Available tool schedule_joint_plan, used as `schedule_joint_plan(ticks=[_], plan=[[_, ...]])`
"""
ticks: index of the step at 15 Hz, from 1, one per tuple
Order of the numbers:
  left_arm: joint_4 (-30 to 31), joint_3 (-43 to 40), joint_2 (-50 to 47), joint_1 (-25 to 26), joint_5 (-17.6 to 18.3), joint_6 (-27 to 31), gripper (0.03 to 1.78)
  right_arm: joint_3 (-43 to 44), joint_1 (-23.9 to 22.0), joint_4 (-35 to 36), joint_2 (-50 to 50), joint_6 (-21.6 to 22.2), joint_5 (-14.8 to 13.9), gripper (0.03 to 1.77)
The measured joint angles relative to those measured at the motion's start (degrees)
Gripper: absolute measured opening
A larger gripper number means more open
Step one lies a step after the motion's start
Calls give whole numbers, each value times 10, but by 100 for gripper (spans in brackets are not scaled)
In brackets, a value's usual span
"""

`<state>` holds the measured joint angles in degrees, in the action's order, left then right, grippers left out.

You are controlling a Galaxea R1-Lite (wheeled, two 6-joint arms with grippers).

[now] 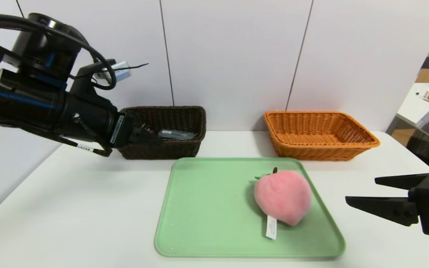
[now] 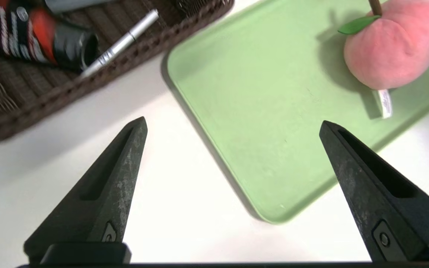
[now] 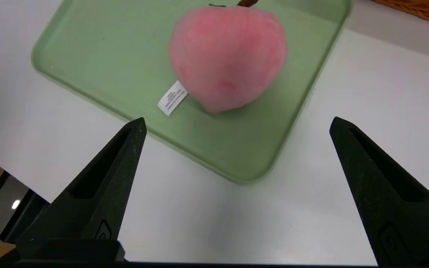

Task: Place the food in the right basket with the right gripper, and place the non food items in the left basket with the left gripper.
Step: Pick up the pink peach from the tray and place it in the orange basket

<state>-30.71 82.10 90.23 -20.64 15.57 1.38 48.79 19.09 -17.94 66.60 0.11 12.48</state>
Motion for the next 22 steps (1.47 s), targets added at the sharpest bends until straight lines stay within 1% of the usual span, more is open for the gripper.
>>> schedule_joint_plan(ticks=[3, 5, 7, 9, 12, 14, 16, 18, 22], plan=[[5, -71, -46, -49, -1, -25, 166, 31, 27, 1, 51, 1, -1, 170], [23, -117, -69, -82, 2, -25, 167, 51, 43, 2, 84, 2, -2, 170], [68, -152, -84, -112, 5, -6, 167, 77, 60, 2, 117, 13, -3, 170], [84, -164, -89, -130, 7, 23, 168, 102, 76, 2, 146, 22, -10, 170], [84, -150, -90, -134, 19, 55, 169, 130, 91, -1, 186, 28, -47, 170], [78, -121, -90, -132, 27, 78, 169, 136, 94, -1, 206, 44, -50, 170], [71, -89, -88, -131, 35, 98, 169, 138, 95, -2, 222, 51, -62, 170], [60, -66, -85, -132, 45, 108, 169, 138, 98, -4, 238, 60, -85, 170], [58, -63, -75, -131, 47, 116, 169, 138, 100, -5, 260, 59, -122, 170]])
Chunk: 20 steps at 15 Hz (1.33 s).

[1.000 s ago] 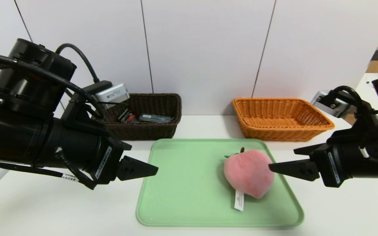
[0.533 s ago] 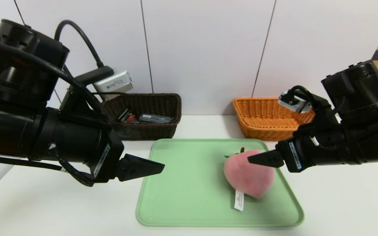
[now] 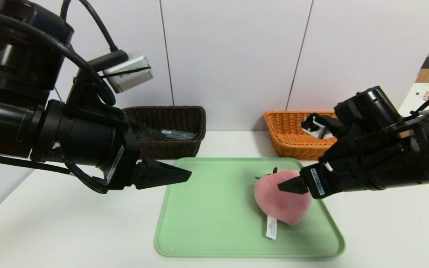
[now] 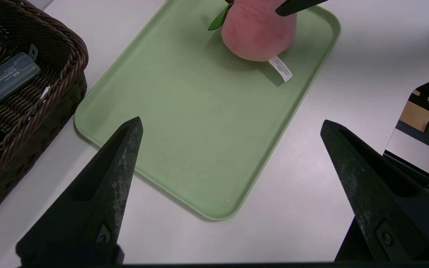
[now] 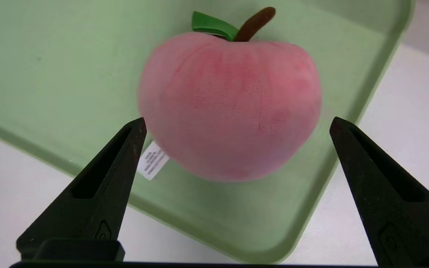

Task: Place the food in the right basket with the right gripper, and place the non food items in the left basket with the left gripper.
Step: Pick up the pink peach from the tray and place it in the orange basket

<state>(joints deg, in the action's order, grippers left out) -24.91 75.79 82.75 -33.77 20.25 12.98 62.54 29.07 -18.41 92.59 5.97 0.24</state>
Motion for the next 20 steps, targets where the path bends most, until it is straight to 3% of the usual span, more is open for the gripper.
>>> schedule_joint_plan(ticks=[12, 16, 20], plan=[[3, -4, 23, 0, 2, -2, 169, -1, 23, 9, 76, -2, -10, 170], [3, -5, 23, 0, 2, -2, 169, -4, 26, 8, 77, -2, -8, 114], [0, -6, 22, 0, 3, -2, 169, -7, 27, 36, 58, 1, -5, 80]])
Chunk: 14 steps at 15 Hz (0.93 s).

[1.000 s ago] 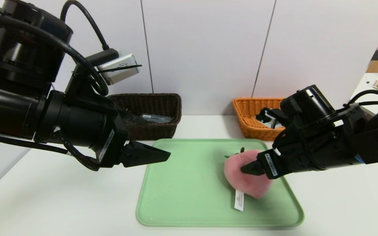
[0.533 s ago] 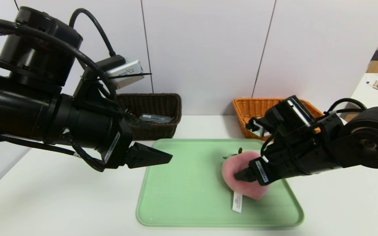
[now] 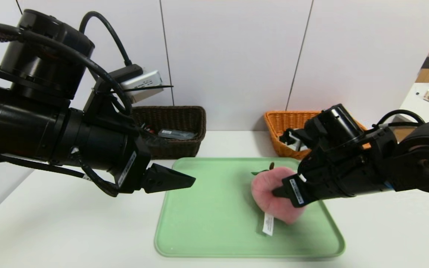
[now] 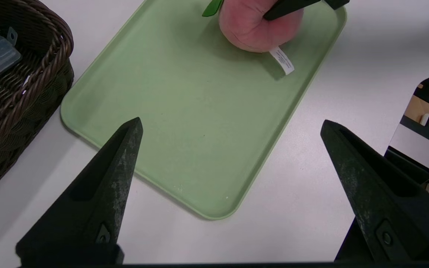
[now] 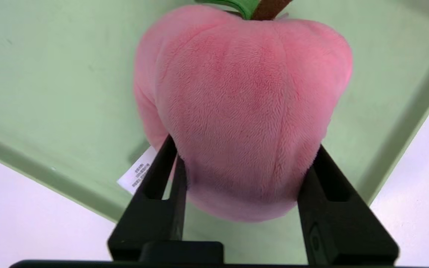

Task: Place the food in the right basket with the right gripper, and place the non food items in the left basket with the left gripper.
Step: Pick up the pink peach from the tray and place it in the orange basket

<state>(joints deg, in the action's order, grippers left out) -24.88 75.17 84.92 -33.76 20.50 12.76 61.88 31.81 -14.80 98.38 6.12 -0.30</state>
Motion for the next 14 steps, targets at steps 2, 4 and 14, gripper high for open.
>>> schedule_joint_plan(ticks=[2, 4, 14], plan=[[0, 0, -2, 0, 0, 0, 169, -3, -1, 36, -17, 3, -1, 64], [0, -1, -4, 0, 0, 0, 169, -3, -2, 44, -38, 3, -1, 64], [0, -11, -13, 0, 0, 0, 169, 29, -92, 134, -96, -23, -20, 64]])
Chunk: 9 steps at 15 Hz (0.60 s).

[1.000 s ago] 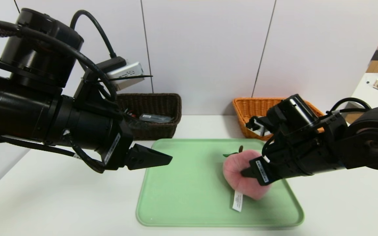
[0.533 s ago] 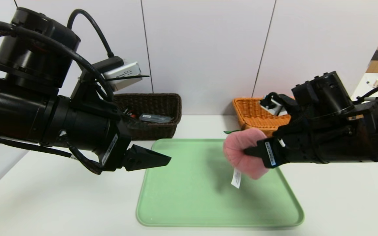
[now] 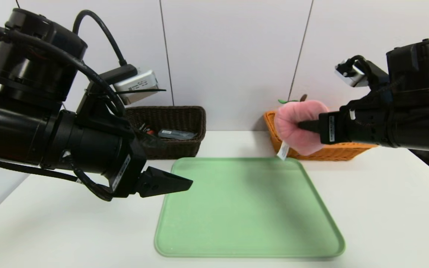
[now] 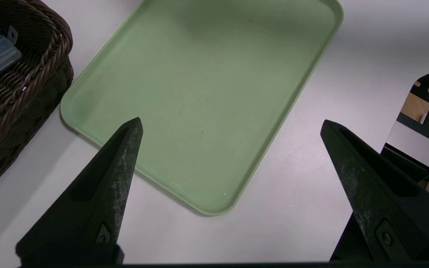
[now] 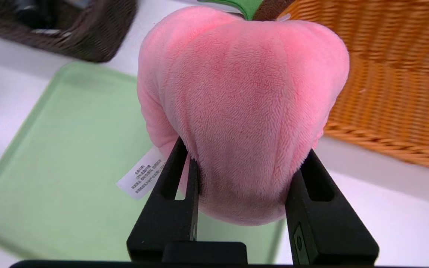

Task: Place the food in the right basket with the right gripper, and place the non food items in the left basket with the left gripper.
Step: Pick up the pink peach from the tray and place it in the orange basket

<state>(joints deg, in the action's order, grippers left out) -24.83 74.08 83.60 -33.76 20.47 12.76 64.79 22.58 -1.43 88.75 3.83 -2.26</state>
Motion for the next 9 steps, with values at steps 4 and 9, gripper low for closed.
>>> schedule_joint_plan(ticks=[4, 9], plan=[[3, -5, 1, 0, 0, 0, 169, 34, -52, 35, 36, -14, -14, 64], [5, -5, 6, 0, 1, 0, 169, 41, -121, 143, 108, -59, -17, 64]])
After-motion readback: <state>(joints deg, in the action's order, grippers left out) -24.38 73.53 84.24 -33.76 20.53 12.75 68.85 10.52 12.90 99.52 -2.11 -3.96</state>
